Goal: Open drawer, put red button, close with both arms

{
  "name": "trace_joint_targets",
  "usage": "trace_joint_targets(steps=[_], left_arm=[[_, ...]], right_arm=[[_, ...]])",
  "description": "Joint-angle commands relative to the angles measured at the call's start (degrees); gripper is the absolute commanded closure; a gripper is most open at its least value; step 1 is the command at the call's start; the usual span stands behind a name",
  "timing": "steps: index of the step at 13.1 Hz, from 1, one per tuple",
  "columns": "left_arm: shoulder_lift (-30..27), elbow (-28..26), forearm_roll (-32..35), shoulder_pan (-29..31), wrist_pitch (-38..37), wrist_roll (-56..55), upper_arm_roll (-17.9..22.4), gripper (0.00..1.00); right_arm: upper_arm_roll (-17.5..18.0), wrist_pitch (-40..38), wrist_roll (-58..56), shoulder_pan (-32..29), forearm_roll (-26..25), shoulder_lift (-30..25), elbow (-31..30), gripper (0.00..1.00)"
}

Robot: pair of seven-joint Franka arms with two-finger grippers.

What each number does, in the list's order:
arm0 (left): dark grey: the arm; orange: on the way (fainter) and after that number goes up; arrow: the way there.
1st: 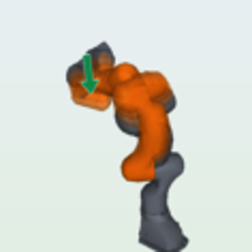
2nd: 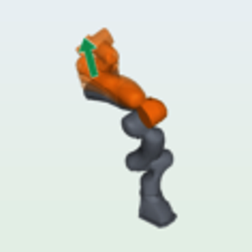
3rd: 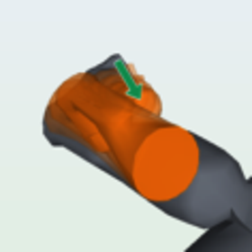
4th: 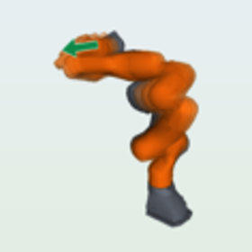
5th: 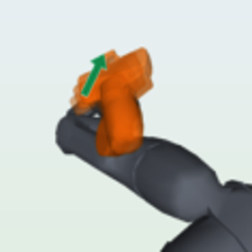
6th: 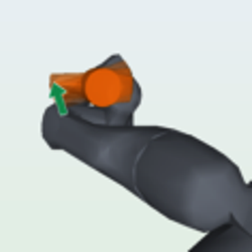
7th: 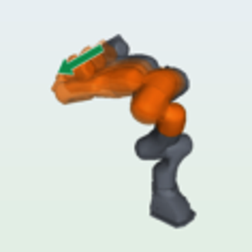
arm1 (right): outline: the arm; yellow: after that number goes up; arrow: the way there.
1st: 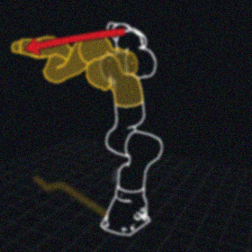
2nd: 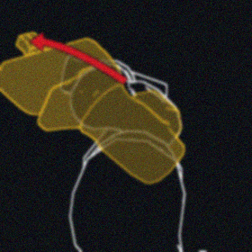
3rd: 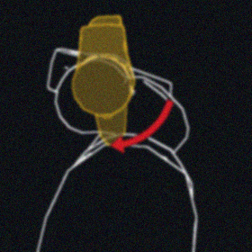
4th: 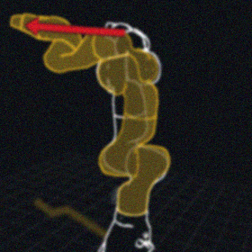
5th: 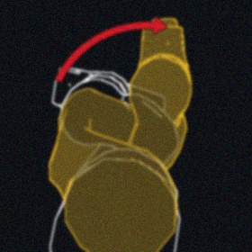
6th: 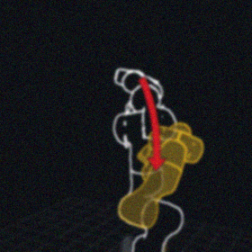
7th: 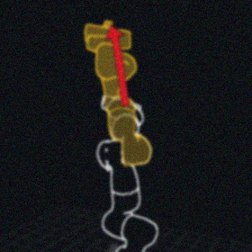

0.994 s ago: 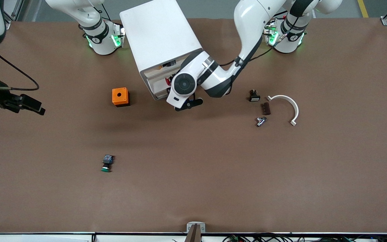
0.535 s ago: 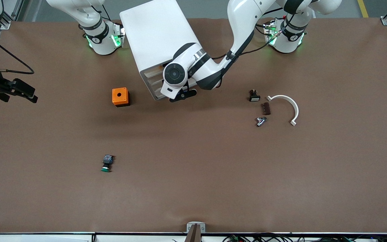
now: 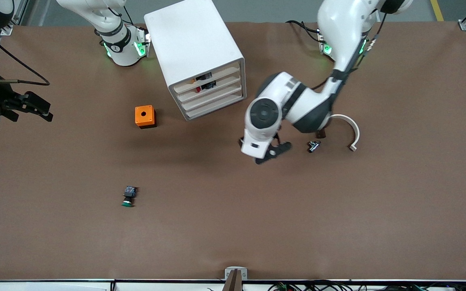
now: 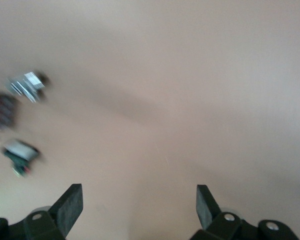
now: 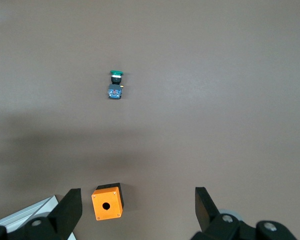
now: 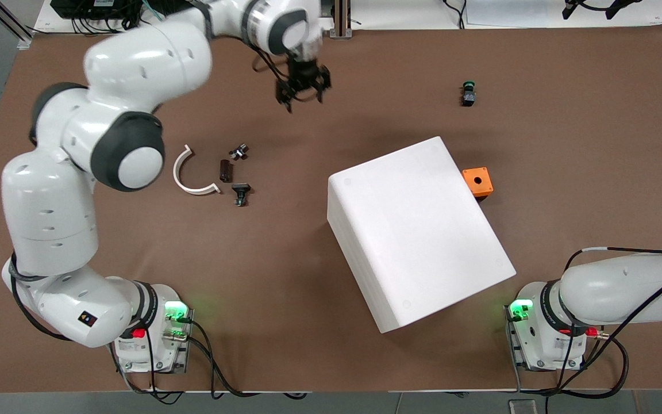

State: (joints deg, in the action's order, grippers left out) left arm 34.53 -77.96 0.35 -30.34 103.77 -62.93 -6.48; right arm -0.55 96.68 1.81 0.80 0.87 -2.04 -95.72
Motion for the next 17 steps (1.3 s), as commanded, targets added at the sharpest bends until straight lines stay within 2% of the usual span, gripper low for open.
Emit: trace_joint_targets(steps=[1,6,11,17], left_arm=[[-7.09,-1.59,3.51,5.62,-3.46,5.68,-0.38,0.00],[-18.08,-1.67,4.58,14.85,-14.54,20.36,-0.46,0.00],[-25.73,-2.11,4.40,21.98,-18.16,34.17,-0.29,0.00],[-34.52,-8.08,3.96,25.68,-18.52,50.34,1.99,0.00]], right_arm=[[0.72,-0.09,-0.41,-1.07,-1.05,-1.30,-0.96,0.00],[0.98,-0.18,-0.50,-2.03,-1.05,-1.30,-1.05,0.00],[0.81,-0.18,-0.50,-1.77,-1.05,-1.30,-1.05,0.00],[0.81,-0.18,-0.50,-1.77,-1.05,-1.30,-1.05,0.00]])
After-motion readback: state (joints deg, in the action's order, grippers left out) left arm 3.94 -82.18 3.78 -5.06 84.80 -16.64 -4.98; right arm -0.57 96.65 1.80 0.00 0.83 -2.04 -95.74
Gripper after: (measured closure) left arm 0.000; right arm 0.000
